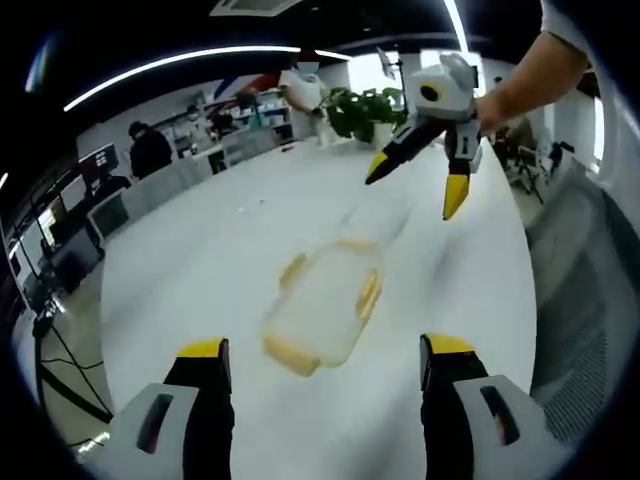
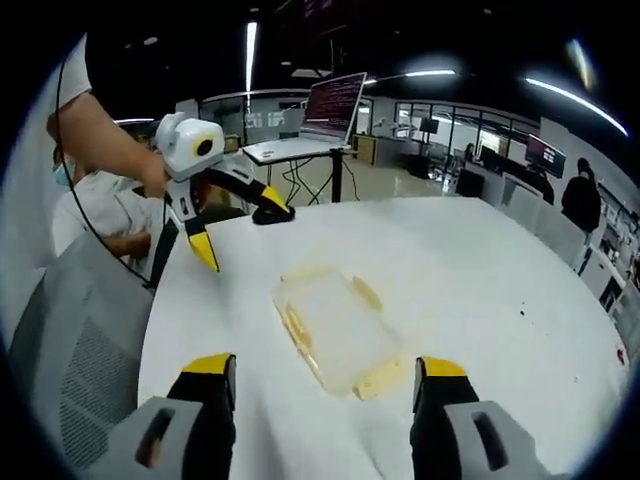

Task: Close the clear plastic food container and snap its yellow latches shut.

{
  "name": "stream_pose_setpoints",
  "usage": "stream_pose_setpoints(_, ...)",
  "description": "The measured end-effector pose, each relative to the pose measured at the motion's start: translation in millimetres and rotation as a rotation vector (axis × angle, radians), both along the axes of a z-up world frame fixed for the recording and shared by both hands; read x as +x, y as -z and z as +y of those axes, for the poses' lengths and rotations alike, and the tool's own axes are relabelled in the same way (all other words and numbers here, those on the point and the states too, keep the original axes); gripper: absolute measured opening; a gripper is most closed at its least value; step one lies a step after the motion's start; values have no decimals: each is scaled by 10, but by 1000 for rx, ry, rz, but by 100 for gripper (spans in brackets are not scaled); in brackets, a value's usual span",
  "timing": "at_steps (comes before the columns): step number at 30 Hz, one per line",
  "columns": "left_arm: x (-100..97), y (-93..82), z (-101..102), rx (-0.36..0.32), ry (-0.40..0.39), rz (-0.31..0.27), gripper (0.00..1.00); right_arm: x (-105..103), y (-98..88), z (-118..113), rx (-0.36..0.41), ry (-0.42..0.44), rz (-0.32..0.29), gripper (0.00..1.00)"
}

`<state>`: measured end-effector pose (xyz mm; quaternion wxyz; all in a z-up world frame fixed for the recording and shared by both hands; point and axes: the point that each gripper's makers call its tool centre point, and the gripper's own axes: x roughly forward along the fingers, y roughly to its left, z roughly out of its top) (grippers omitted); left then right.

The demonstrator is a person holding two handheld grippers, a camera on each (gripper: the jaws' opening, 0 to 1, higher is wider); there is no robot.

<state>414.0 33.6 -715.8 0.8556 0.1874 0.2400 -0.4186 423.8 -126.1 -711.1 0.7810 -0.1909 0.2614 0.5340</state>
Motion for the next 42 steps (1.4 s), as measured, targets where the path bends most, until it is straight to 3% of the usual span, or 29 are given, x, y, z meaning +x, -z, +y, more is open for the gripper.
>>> stream_pose_setpoints(9, 73, 51, -10, 3, 15, 9, 75, 39, 70, -29, -27, -32, -12, 72)
stream_pose_setpoints(31, 207, 283, -41, 65, 82, 38, 71, 193, 318, -112, -180, -153, -54, 70)
stream_pose_setpoints(35, 191, 352, -47, 71, 89, 78, 70, 236, 313, -85, -185, -184, -57, 70)
stream_pose_setpoints(42, 200, 411, -16, 99, 116, 85, 70, 274, 370, -83, -225, -251, -58, 68)
